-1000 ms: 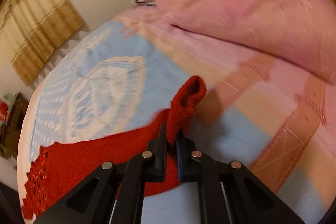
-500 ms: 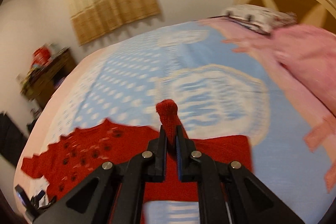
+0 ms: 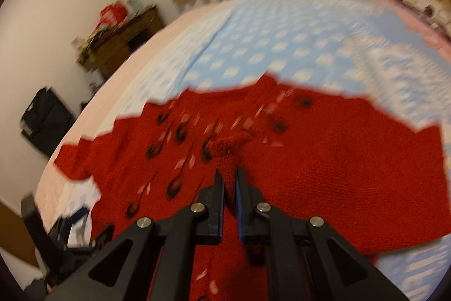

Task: Fold small clothes
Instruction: 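Fold the held sleeve across the cardigan body with the right gripper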

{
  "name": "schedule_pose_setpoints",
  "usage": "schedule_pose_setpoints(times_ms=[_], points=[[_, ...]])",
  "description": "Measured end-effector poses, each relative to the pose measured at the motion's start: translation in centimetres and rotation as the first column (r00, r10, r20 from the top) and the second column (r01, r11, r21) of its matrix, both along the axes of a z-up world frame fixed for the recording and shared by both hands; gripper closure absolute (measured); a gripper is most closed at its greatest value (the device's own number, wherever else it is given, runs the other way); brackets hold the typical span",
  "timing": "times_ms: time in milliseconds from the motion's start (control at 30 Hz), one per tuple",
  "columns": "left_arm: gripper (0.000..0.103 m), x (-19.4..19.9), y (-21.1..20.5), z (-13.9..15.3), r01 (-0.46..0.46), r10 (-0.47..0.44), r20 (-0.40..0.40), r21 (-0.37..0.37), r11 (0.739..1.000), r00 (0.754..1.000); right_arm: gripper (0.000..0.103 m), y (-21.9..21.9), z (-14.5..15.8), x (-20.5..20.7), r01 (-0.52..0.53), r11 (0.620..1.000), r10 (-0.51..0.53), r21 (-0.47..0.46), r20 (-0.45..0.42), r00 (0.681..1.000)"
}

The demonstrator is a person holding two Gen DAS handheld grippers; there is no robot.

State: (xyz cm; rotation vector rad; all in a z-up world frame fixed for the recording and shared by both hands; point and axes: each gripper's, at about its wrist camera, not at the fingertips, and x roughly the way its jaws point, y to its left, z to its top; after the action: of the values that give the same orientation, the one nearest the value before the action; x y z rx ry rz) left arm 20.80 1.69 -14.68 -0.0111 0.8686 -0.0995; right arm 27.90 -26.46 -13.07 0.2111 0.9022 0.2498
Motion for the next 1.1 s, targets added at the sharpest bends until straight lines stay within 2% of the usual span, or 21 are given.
schedule_pose_setpoints(times_ms=[100, 300, 367, 433, 467, 533, 600, 700, 833, 900, 1033, 1100], points=[[0.0, -0.4, -0.5, 1.2, 0.023, -0.023, 0.018, 0.026, 0.999, 1.0, 0.096, -0.2, -0.4, -1.4, -0.043, 0.996, 0.043, -0.082, 0.0, 0.999], [0.0, -0.8, -5.6, 6.4, 0.155, -0.159, 0.114, 0.039, 0.987, 0.981, 0.093, -6.0, 1.8, -3.9, 0.028, 0.998, -0.023, -0.055, 0.095, 0.995], [0.0, -0.4, -7.7, 7.1, 0.207, -0.21, 0.11, 0.033, 0.978, 0.972, 0.083, -7.8, 2.1, -4.7, 0.057, 0.998, -0.053, -0.029, 0.131, 0.99], [0.0, 0.2, -10.1, 7.3, 0.25, -0.252, 0.094, 0.036, 0.968, 0.963, 0.047, -9.3, 2.2, -5.5, 0.065, 0.997, -0.07, 0.035, 0.152, 0.986], [0.0, 0.5, -11.1, 7.3, 0.264, -0.266, 0.088, 0.039, 0.964, 0.96, 0.042, -9.9, 2.1, -5.9, 0.069, 0.994, -0.081, 0.08, 0.163, 0.983], [0.0, 1.1, -13.2, 7.0, 0.288, -0.292, 0.08, 0.061, 0.956, 0.953, 0.041, -10.7, 1.8, -6.6, 0.032, 0.988, -0.059, 0.154, 0.176, 0.983], [0.0, 1.6, -15.0, 6.6, 0.303, -0.307, 0.061, 0.07, 0.95, 0.95, 0.041, -10.9, 1.8, -7.3, 0.006, 0.984, -0.045, 0.179, 0.218, 0.975], [0.0, 1.8, -16.6, 6.5, 0.314, -0.316, 0.035, 0.055, 0.948, 0.948, 0.041, -12.1, 1.6, -7.8, 0.045, 0.979, -0.099, 0.2, 0.267, 0.959], [0.0, 1.8, -19.7, 6.9, 0.341, -0.343, 0.025, 0.062, 0.938, 0.939, 0.041, -13.9, 1.1, -7.8, 0.166, 0.966, -0.216, 0.199, 0.262, 0.941], [0.0, 2.4, -21.1, 6.4, 0.346, -0.347, 0.008, 0.078, 0.935, 0.938, 0.041, -14.3, 0.8, -7.7, 0.181, 0.959, -0.234, 0.216, 0.253, 0.939], [0.001, 3.6, -22.5, 4.9, 0.323, -0.322, -0.02, 0.105, 0.941, 0.946, 0.041, -14.0, 0.8, -7.9, 0.19, 0.967, -0.232, 0.169, 0.277, 0.933], [0.007, 4.3, -22.4, 3.9, 0.308, -0.305, -0.05, 0.104, 0.946, 0.951, 0.041, -13.6, 0.8, -7.9, 0.181, 0.971, -0.219, 0.154, 0.283, 0.934]])
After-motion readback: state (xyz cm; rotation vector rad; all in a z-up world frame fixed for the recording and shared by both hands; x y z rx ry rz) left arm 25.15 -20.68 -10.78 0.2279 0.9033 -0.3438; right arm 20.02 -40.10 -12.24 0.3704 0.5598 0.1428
